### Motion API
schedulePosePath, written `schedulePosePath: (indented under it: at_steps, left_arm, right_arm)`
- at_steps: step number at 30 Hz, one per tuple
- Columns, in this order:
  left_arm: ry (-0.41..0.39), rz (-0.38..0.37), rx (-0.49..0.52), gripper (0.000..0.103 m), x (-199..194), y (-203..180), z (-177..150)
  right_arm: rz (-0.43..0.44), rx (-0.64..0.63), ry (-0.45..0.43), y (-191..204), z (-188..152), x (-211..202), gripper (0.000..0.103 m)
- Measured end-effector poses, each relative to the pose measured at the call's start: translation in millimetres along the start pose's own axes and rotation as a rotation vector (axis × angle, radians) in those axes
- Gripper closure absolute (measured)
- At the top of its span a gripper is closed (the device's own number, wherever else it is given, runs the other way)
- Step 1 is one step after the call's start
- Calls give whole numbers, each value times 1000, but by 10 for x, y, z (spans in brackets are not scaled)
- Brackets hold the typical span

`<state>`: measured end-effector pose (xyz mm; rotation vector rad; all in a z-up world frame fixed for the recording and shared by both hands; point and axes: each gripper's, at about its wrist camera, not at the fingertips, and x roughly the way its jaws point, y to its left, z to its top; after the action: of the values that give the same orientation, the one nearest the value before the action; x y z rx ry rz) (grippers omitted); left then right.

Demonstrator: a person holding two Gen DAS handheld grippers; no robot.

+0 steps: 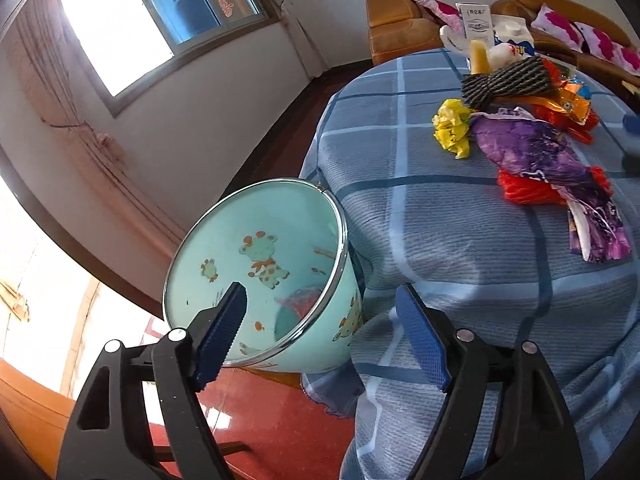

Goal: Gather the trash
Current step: 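Move both tools back over the table toward the red mesh and purple wrapper, then grasp the purple wrapper with the right gripper while the left gripper grasps the red mesh net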

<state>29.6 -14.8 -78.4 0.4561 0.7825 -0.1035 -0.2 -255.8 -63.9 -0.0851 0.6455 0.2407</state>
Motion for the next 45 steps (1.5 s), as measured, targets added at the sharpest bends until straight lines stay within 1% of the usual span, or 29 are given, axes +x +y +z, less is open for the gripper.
schedulePosePath:
  at_steps: [3,4,5,6,7,9,10,11,14,16,18,20,22,23,26,27,30,32,34,36,37,39,40,42,43,44,45]
  left_arm:
    - [-2,-1,5,26,-23,-24,-3]
    - [-4,-1,7,26,-28,-30,-1]
    - [-5,-2,8,24,-29,-33,-2]
    - [-3,-3,8,23,-21,-39,-4]
    - [-2,-5,8,23,-14,-46,-12]
    - [2,-10,8,23,5,-58,-9]
    - [3,-10,9,23,16,-60,-2]
    - [4,-11,9,23,29,-62,2]
    - [9,-15,10,23,79,-74,21]
    - [14,-17,5,23,116,-80,30]
    - [16,-28,0,23,135,-99,40]
    - [14,-33,5,23,130,-125,47]
    - [13,-38,5,23,122,-127,44]
    - [13,-39,4,23,117,-126,42]
    - [7,-35,-10,23,91,-81,40]
    - [6,-33,-18,23,91,-59,42]
    - [11,-29,-31,22,113,-38,42]
    - [14,-29,-30,22,124,-55,41]
    - [13,-32,-27,22,125,-82,48]
    - [6,-30,-26,22,125,-102,60]
    - [3,-27,-28,22,128,-106,69]
    - [7,-21,-36,22,151,-101,86]
    - [11,-20,-40,22,161,-94,95]
    - [11,-16,-42,22,162,-89,101]
    - [12,-15,-43,22,161,-90,104]
    - [13,-17,-44,22,158,-93,108]
    - [11,-21,-46,22,141,-103,120]
  right_arm:
    - [47,-33,23,217,-54,79,38]
    - [60,-55,39,294,-70,122,35]
    - [70,-88,62,359,-97,171,34]
    - [63,-112,77,386,-119,209,34]
    - [43,-127,87,373,-138,245,35]
    - [-25,-127,82,231,-122,257,35]
    - [-92,-131,64,105,-90,235,35]
    - [-129,-127,56,-18,-62,217,35]
    - [-240,-83,38,-385,9,139,35]
    - [-279,-46,32,-556,18,85,35]
    - [-244,6,28,-647,4,45,35]
    - [-208,31,13,-624,-54,6,35]
    - [-141,59,6,-584,-101,3,35]
    - [-123,76,9,-603,-127,21,35]
    - [-109,99,21,-645,-164,61,35]
    - [-113,103,22,-677,-163,87,35]
    - [-89,146,18,-808,-160,102,35]
    - [-87,138,13,-843,-139,111,36]
    - [-44,122,24,-833,-120,161,36]
    - [-27,97,36,-807,-108,224,37]
    - [-10,82,55,-781,-112,282,40]
    - [10,67,114,-759,-148,408,53]
    - [27,64,138,-744,-181,458,65]
    - [25,46,137,-704,-196,448,68]
    - [26,35,138,-683,-193,433,72]
    - [24,32,136,-681,-192,421,90]
    - [23,31,132,-680,-198,405,93]
